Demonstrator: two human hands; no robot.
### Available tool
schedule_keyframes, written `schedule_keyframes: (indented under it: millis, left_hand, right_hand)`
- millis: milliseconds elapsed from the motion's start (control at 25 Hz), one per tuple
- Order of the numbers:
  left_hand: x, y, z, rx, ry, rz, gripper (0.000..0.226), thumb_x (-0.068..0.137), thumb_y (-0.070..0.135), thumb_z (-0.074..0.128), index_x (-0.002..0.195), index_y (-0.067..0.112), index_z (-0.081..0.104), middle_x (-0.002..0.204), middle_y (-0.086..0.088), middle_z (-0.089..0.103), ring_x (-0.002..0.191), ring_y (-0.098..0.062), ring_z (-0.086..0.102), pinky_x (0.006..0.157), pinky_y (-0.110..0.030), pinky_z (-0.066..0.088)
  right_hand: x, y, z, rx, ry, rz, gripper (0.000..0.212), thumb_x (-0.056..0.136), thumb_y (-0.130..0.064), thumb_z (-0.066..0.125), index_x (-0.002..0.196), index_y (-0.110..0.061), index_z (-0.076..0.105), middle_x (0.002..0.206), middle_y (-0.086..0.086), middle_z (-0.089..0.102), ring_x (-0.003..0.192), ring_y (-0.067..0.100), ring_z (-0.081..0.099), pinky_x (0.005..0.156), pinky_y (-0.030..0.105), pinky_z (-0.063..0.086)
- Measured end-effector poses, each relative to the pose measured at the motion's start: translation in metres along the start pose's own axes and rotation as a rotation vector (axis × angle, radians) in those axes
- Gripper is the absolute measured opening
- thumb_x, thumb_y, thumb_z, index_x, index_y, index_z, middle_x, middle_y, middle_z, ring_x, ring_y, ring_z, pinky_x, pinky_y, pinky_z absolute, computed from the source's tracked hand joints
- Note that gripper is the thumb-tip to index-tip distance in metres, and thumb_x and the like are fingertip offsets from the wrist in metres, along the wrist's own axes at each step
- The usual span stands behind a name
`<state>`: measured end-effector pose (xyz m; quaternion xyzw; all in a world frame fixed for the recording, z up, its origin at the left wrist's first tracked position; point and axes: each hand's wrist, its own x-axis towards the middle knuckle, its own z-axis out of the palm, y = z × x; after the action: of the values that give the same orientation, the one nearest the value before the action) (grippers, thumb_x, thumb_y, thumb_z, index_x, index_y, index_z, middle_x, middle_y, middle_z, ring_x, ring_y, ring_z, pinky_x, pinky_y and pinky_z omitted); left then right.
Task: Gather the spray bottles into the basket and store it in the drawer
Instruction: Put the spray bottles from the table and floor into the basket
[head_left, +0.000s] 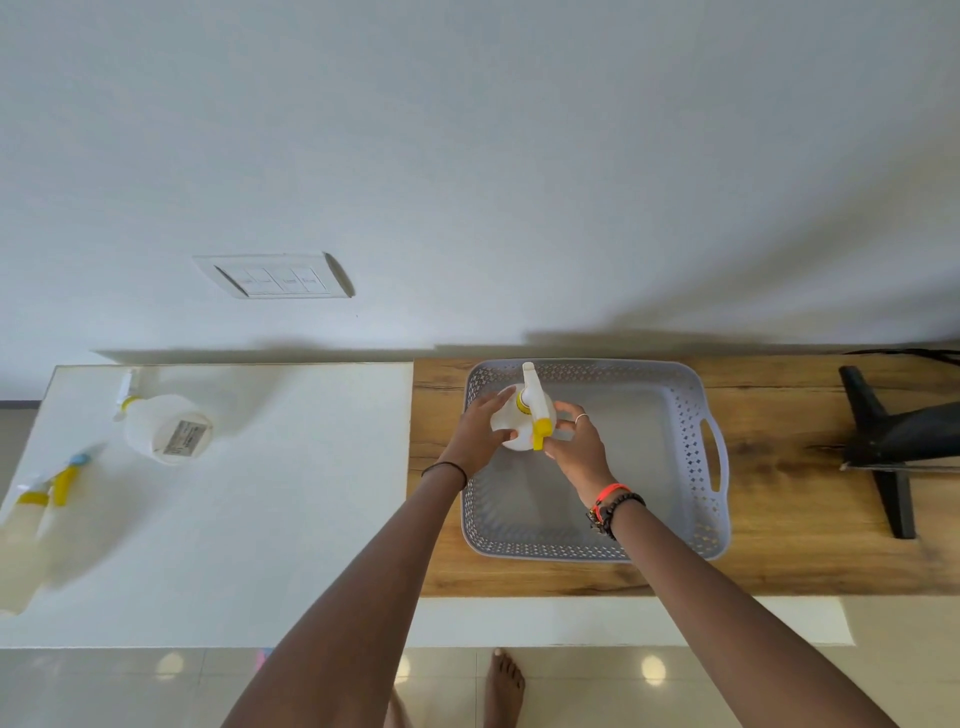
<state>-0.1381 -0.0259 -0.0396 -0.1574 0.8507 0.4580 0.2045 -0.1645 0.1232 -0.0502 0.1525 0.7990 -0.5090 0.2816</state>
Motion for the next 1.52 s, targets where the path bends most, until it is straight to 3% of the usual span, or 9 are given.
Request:
schedule_keyframes:
  millis: [200,360,560,800,920,1040,1200,1360,1520]
  left_hand:
    - [-0.021,0.004,-0.011,-0.077,0.119,0.007,0.062,0.089,0.004,0.060,0.146,0.012,0.038,0.150,-0.011,0.040,0.140,-0.025,0.037,0.114,-0.031,0.028]
    - [-0.061,-0.001,-0.024,-0.319,0.301,-0.055,0.044,0.094,0.013,0.056,0.137,0.014,0.049,0.141,-0.009,0.049,0.130,-0.022,0.048,0.110,-0.034,0.040]
    - [-0.133,-0.043,-0.043,-0.637,0.624,-0.217,0.028,0.097,0.018,0.051,0.124,0.018,0.059,0.130,-0.003,0.056,0.101,-0.007,0.059,0.087,-0.016,0.046]
    - [-0.217,-0.143,-0.091,-0.641,0.952,-0.402,0.024,0.099,0.016,0.047,0.117,0.013,0.062,0.122,-0.007,0.058,0.099,-0.016,0.059,0.068,0.002,0.041]
    - [-0.252,-0.201,-0.139,-0.535,1.078,-0.449,0.025,0.098,0.012,0.047,0.118,0.006,0.061,0.119,-0.015,0.057,0.096,-0.020,0.059,0.076,-0.010,0.041]
    - [-0.282,-0.265,-0.198,-0.438,1.153,-0.484,0.025,0.096,0.008,0.048,0.118,0.002,0.060,0.120,-0.020,0.055,0.105,-0.033,0.060,0.094,-0.038,0.047]
    - [-0.303,-0.344,-0.272,-0.255,1.154,-0.615,0.031,0.095,0.017,0.050,0.123,0.008,0.058,0.131,-0.018,0.051,0.124,-0.035,0.050,0.105,-0.048,0.037]
    - [-0.305,-0.402,-0.316,-0.328,0.917,-0.732,0.050,0.095,0.038,0.050,0.139,0.015,0.044,0.146,-0.018,0.039,0.133,-0.034,0.043,0.113,-0.048,0.030]
    - [-0.297,-0.435,-0.331,-0.457,0.671,-0.766,0.072,0.092,0.051,0.049,0.149,0.012,0.027,0.151,-0.020,0.036,0.138,-0.034,0.038,0.113,-0.043,0.030]
  right_hand:
    - [-0.021,0.005,0.001,0.102,0.038,0.129,0.068,0.083,-0.018,0.071,0.140,-0.004,0.036,0.133,0.022,0.052,0.121,0.032,0.054,0.103,0.049,0.045]
    - [-0.055,0.010,0.009,0.142,0.135,0.170,0.050,0.087,-0.012,0.065,0.130,0.005,0.046,0.116,0.023,0.061,0.093,0.030,0.062,0.097,0.046,0.050]
    - [-0.102,0.007,0.047,0.125,0.165,0.152,0.033,0.088,-0.011,0.063,0.117,0.005,0.055,0.111,0.024,0.064,0.079,0.026,0.060,0.085,0.042,0.056]
    - [-0.143,-0.017,0.145,0.043,0.075,0.134,0.033,0.086,-0.017,0.064,0.114,0.000,0.057,0.099,0.017,0.067,0.080,0.026,0.061,0.090,0.049,0.053]
    - [-0.161,-0.029,0.208,0.042,-0.029,0.134,0.035,0.084,-0.018,0.067,0.113,0.000,0.058,0.087,0.008,0.061,0.068,0.020,0.057,0.085,0.043,0.053]
    - [-0.180,-0.040,0.282,0.021,-0.168,0.152,0.039,0.082,-0.022,0.071,0.112,-0.001,0.057,0.089,0.009,0.060,0.068,0.021,0.056,0.085,0.042,0.053]
    - [-0.199,-0.051,0.380,-0.001,-0.380,0.180,0.047,0.081,-0.025,0.072,0.118,-0.002,0.055,0.101,0.013,0.057,0.084,0.023,0.056,0.080,0.033,0.052]
    - [-0.209,-0.057,0.466,-0.021,-0.539,0.230,0.045,0.085,-0.028,0.068,0.120,-0.005,0.051,0.103,0.012,0.051,0.087,0.021,0.050,0.079,0.027,0.046]
    - [-0.213,-0.060,0.523,-0.031,-0.643,0.297,0.057,0.088,-0.034,0.063,0.135,-0.007,0.043,0.109,0.009,0.045,0.092,0.020,0.048,0.086,0.027,0.045]
